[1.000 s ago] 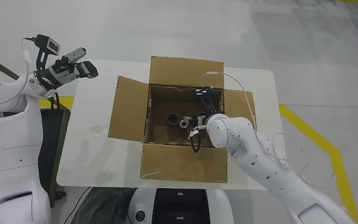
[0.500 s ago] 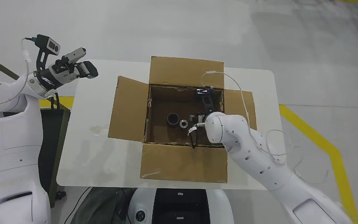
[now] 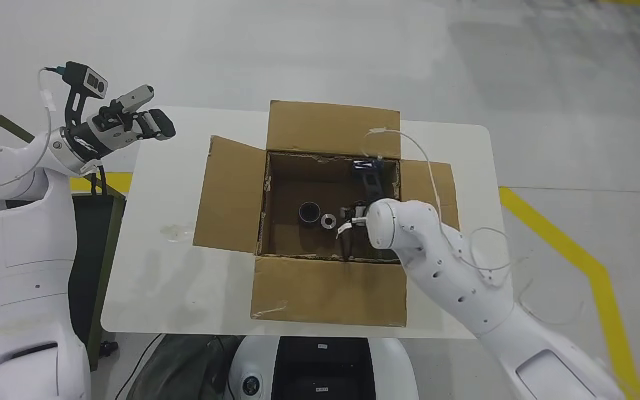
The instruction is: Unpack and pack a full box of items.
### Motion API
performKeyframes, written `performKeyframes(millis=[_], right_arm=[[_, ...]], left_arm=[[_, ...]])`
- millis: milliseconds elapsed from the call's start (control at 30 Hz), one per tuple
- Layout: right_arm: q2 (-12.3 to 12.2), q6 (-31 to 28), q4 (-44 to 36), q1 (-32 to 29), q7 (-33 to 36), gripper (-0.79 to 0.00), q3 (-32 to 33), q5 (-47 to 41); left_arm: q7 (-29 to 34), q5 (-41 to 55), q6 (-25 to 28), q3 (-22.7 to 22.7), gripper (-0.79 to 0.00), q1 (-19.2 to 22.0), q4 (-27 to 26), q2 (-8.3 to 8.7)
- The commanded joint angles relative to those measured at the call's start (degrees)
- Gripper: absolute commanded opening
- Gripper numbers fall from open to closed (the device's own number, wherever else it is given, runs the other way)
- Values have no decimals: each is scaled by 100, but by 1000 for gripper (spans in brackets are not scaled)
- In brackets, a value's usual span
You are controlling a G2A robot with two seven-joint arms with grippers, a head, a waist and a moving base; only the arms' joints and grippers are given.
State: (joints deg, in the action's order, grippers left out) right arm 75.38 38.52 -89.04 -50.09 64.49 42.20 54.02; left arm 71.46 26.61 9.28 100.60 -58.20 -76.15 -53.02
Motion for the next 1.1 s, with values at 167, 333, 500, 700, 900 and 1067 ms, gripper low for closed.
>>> performKeyframes(millis=[167, 333, 500, 700, 900, 1067], right_arm=[[81, -16, 312, 67, -106, -166, 37, -51], [145, -34, 489, 126, -129, -179, 34, -82], [193, -3, 555, 137, -131, -785, 22, -24], [193, 45, 211, 39, 12, -785, 21, 264], [155, 6, -323, -181, 121, -785, 91, 642], [135, -99, -712, -326, 226, -785, 198, 907]], left_arm=[[0, 0, 0, 0, 0, 0, 0, 0], [0, 0, 0, 0, 0, 0, 0, 0], [0, 0, 0, 0, 0, 0, 0, 0], [0, 0, 0, 0, 0, 0, 0, 0], [0, 0, 0, 0, 0, 0, 0, 0], [0, 0, 0, 0, 0, 0, 0, 0]])
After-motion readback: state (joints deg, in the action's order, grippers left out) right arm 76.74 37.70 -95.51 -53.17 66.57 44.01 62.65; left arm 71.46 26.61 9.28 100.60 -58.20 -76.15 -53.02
